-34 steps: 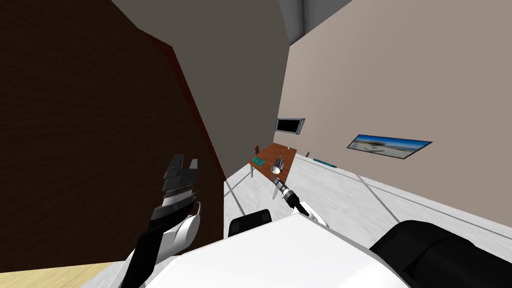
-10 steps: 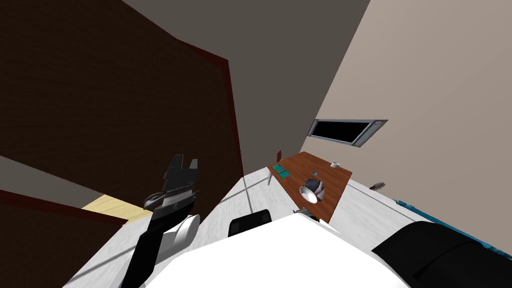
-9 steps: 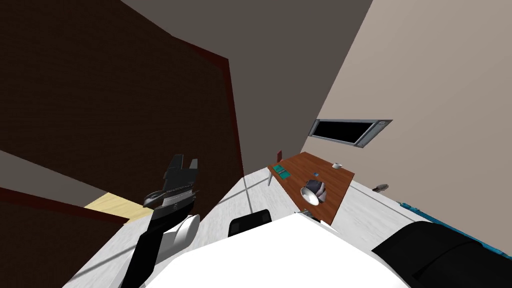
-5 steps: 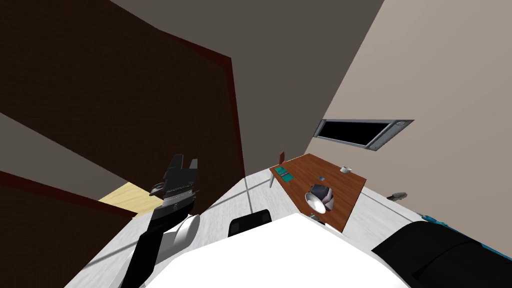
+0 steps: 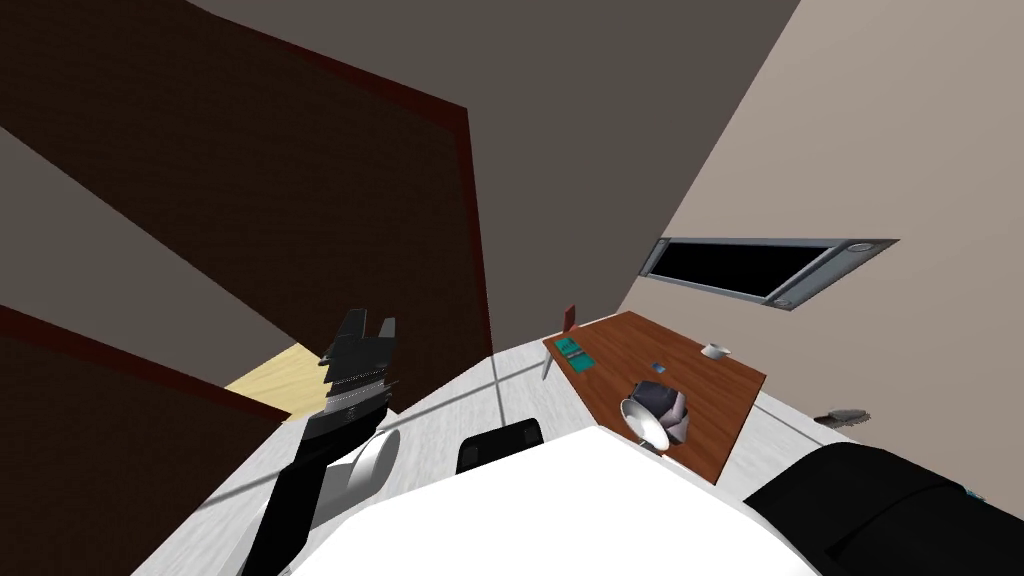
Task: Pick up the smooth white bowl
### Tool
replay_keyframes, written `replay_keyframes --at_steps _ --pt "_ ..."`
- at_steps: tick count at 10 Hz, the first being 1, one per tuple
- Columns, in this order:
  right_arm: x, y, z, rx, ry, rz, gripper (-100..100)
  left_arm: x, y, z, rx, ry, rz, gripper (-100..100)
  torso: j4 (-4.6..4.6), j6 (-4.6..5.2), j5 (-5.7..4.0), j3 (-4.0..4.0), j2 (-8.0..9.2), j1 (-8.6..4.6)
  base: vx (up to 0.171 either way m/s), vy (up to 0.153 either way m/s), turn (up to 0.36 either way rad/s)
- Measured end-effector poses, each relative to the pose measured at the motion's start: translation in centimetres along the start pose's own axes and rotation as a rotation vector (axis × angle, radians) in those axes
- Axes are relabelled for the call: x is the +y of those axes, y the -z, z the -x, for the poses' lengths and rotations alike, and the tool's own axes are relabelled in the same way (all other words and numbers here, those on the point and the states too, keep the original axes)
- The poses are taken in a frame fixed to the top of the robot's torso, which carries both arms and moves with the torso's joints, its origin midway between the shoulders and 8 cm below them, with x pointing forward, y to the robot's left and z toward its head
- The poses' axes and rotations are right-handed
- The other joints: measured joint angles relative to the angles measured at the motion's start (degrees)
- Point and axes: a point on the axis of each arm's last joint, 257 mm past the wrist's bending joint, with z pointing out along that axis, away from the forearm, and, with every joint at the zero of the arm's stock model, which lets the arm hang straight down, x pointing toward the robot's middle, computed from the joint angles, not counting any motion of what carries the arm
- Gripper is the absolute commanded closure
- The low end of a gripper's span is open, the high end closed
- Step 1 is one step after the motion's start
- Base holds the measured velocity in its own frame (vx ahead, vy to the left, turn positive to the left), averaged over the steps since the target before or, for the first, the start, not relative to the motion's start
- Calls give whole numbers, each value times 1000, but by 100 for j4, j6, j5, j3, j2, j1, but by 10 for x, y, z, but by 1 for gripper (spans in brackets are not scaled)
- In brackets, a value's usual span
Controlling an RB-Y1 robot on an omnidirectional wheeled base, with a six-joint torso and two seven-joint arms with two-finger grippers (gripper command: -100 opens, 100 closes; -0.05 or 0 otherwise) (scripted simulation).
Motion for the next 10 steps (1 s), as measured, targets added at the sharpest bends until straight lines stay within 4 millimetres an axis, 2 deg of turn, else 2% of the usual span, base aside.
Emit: replay_keyframes --at_steps 3,6,7,8,10 --pt "-29 1 -52 104 101 -43 -100 0 0 0 0 0 0 0 -5 -1 -5 -13 -23 -25 84 -76 130" --pt "-34 7 -76 160 166 -51 -100 0 0 0 0 0 0 0 -2 2 -4 -5 -8 -15 39 -53 63" --pt "-34 7 -76 161 169 -49 0 0 0 0 0 0 0 0 -1 3 -2 0 1 -4 4 -6 -1" --pt "-34 7 -76 160 168 -49 -100 0 0 0 0 0 0 0 1 3 0 3 7 6 -24 -55 65" --pt "-10 -1 -67 167 157 -44 -100 0 0 0 0 0 0 0 6 2 -7 16 31 -32 -74 -126 47"
